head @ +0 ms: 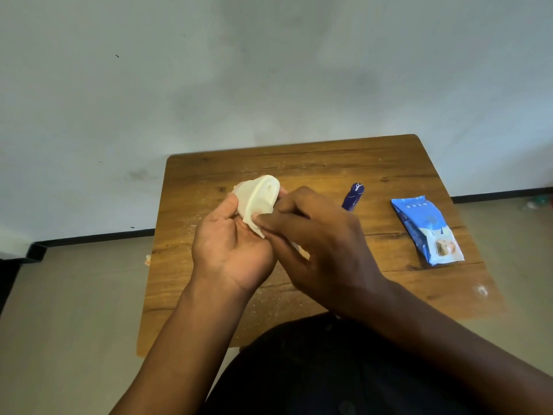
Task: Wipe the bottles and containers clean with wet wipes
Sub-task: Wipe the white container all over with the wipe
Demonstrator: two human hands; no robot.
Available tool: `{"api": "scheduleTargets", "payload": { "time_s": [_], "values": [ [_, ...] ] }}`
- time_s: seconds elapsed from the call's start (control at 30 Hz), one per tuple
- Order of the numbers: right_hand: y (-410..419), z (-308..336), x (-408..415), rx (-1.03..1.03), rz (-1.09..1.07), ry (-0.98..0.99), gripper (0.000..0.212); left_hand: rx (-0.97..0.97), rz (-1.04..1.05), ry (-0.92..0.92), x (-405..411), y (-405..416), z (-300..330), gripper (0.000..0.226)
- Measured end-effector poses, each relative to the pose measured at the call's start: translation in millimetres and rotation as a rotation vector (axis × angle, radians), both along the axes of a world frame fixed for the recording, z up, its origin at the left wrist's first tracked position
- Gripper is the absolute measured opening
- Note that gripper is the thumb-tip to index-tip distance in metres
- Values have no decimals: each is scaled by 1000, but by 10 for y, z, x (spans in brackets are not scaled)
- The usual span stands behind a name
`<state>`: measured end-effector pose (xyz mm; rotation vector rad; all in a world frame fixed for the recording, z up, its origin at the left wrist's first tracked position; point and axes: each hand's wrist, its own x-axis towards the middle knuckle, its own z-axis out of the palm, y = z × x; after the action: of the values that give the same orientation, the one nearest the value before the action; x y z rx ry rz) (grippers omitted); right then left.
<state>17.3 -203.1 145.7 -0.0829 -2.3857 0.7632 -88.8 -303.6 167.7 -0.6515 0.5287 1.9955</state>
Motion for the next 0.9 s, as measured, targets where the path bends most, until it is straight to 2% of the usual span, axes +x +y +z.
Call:
{"api": "scheduleTargets", "payload": {
  "time_s": [0.17, 0.3, 0.37, 0.53, 0.67, 0.73, 0.9],
  "values": [
    [185, 105, -94, -97, -180, 53, 20, 47, 3, 8, 62, 25, -27, 57],
    [30, 77, 26, -40, -26, -14, 17, 21, -28, 57, 62, 21, -28, 53],
    [2, 75, 31, -77, -18, -6, 18, 21, -48, 73, 75, 26, -30, 52],
    [81, 75, -65, -115, -228, 65, 18, 37, 20, 62, 92, 23, -38, 55],
    [-14, 43, 48, -88, -49, -47, 17, 12, -25, 88, 61, 24, -53, 56],
    [-18, 84, 37, -111, -14, -34, 17, 10, -45, 98, 85, 49, -41, 54],
    [127, 125, -43, -118, -206, 58, 17, 46, -32, 113, 112, 52, -35, 58]
  ]
}}
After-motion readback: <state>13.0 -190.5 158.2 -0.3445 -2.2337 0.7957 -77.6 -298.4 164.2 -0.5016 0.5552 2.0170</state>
